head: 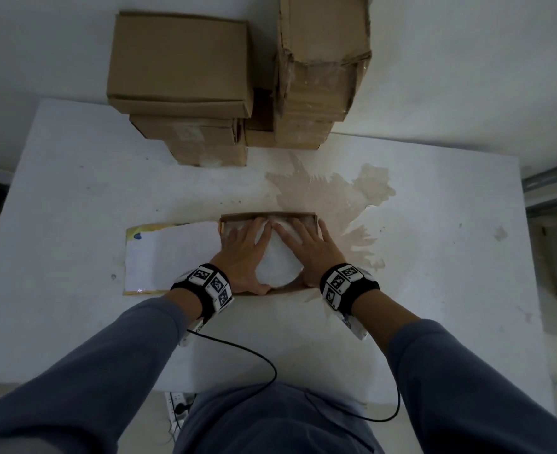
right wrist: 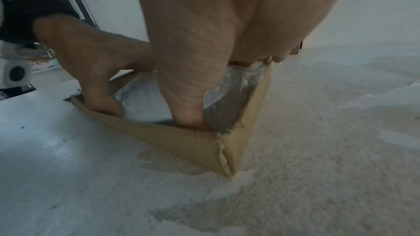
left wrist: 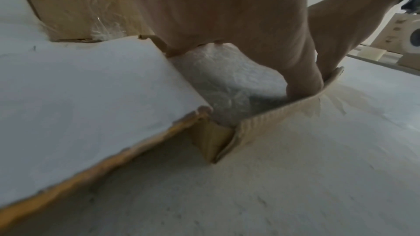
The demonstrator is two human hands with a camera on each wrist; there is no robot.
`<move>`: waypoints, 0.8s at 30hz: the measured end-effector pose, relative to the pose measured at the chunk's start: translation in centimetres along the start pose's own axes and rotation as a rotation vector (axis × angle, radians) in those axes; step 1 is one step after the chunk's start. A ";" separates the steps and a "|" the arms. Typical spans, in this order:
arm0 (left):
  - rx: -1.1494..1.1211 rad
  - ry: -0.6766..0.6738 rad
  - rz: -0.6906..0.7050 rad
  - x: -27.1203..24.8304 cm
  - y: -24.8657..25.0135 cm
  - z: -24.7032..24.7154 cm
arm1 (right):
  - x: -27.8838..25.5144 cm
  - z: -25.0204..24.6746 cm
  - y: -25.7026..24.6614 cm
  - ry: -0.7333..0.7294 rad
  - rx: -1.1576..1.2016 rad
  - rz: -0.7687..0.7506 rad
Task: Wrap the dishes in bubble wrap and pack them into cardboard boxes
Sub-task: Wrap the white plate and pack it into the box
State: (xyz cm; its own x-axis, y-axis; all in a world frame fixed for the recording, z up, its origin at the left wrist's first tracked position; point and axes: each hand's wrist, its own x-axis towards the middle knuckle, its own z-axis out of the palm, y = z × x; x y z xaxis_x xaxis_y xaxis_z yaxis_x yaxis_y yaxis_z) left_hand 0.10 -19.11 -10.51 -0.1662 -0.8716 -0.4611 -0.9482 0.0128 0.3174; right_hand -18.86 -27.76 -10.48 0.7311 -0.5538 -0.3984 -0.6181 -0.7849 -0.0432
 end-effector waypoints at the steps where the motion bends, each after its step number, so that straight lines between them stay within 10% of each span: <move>1: 0.021 -0.005 -0.004 0.1 0.1 -0.1 | 0.0 -0.1 0.0 -0.016 0.005 0.003; 24: -0.055 0.135 0.198 0.2 -1.4 0.1 | -0.4 -2.5 -0.6 -0.040 -0.027 0.051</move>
State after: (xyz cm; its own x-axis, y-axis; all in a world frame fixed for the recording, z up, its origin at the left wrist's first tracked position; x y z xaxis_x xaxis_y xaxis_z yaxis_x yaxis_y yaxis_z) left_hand 1.36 -19.27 -11.13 -0.3057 -0.9126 -0.2715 -0.8841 0.1662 0.4367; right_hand -18.10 -27.74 -8.03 0.6868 -0.5820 -0.4354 -0.6456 -0.7637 0.0024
